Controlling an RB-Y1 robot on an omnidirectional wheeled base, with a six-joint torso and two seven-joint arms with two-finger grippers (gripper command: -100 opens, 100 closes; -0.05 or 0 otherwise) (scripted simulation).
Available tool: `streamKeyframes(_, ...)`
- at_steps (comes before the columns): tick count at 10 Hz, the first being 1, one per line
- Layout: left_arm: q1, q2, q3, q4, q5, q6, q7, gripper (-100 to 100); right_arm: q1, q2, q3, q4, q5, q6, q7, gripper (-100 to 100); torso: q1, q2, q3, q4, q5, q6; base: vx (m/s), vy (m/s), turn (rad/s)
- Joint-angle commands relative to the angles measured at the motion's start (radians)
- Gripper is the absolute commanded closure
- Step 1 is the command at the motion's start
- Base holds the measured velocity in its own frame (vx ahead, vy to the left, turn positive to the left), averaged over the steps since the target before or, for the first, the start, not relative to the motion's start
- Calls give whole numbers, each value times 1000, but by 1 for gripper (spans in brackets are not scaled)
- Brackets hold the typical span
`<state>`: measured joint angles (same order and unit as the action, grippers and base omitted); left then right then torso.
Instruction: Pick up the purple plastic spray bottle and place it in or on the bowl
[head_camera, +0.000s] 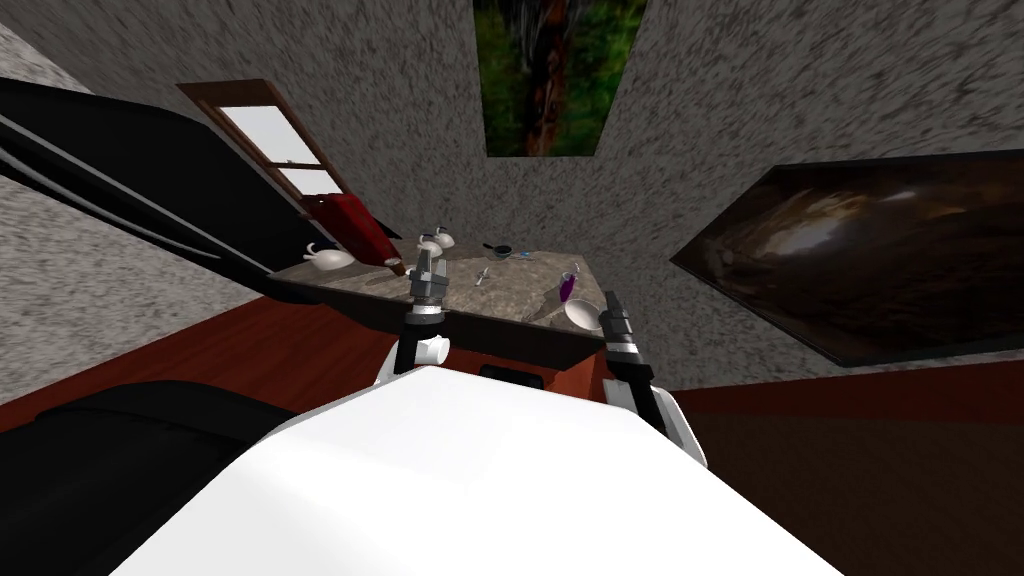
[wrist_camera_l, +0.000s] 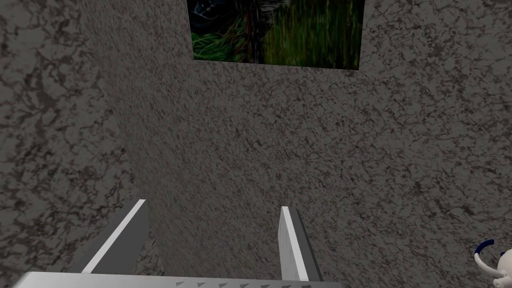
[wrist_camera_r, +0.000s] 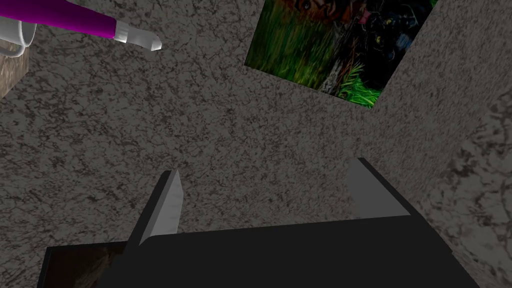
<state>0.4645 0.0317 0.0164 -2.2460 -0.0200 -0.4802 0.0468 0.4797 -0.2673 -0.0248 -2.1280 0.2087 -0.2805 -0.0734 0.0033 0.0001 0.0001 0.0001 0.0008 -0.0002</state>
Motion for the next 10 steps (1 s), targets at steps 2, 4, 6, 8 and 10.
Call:
streamKeyframes(2, 0, 0, 0, 0, 0, 0, 0, 0, -12, -55, -19, 59, 34, 50, 26, -100, 0, 0, 0, 0, 0, 0, 14, 60, 145)
streamKeyframes(4, 0, 0, 0, 0, 0, 0, 0, 0, -17, -78, -26, 81, 48, 70, 37, -100, 0, 0, 0, 0, 0, 1, 7, 41, 78)
streamKeyframes(6, 0, 0, 0, 0, 0, 0, 0, 0, -25, -124, -40, 128, 77, 111, 58, -100, -1, 0, 0, 0, 0, 0, 5, 54, 192)
streamKeyframes(8, 0, 0, 0, 0, 0, 0, 0, 0, -35, -172, -54, 176, 106, 153, 80, -100, 0, -1, 0, 0, 0, 0, 15, 67, 203)
streamKeyframes(10, 0, 0, 0, 0, 0, 0, 0, 0, -40, -196, -61, 201, 120, 174, 91, -100, 0, 0, 0, 0, 0, 1, 9, 39, 70)
